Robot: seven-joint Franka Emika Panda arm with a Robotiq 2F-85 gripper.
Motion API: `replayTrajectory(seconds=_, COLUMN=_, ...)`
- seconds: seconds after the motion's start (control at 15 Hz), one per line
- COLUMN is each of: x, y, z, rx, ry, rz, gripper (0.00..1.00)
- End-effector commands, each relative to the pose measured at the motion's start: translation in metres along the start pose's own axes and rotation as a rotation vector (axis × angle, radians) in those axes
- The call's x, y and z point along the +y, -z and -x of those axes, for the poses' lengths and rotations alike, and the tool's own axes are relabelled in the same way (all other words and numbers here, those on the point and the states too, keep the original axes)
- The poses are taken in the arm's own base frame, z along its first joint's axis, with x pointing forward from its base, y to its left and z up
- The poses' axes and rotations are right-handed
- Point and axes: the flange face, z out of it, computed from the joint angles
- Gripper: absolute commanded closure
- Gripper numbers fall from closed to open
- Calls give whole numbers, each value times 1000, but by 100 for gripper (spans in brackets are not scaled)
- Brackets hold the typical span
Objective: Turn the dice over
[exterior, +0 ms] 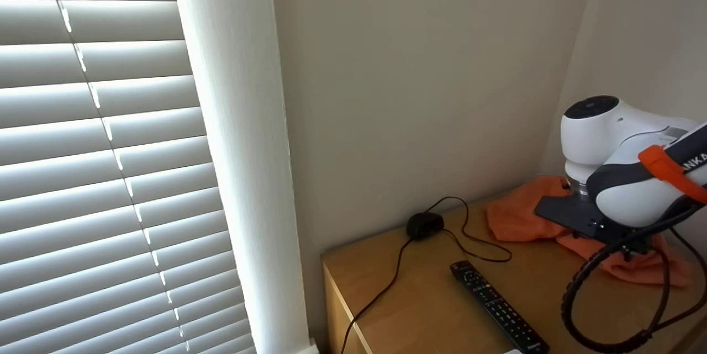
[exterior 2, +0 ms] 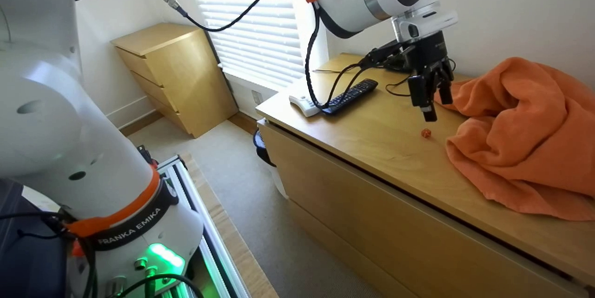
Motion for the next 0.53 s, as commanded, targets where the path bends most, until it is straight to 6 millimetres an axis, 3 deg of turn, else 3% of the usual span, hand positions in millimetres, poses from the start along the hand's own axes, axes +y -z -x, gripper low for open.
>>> replayTrajectory(seconds=0.0, x=23, y=16, z=-21, rx=-139, ry=30, rz=-6, gripper=0)
replayTrajectory(seconds=0.47, x=47, y=28, z=-53, rx=-352, ry=45, rz=12, gripper=0)
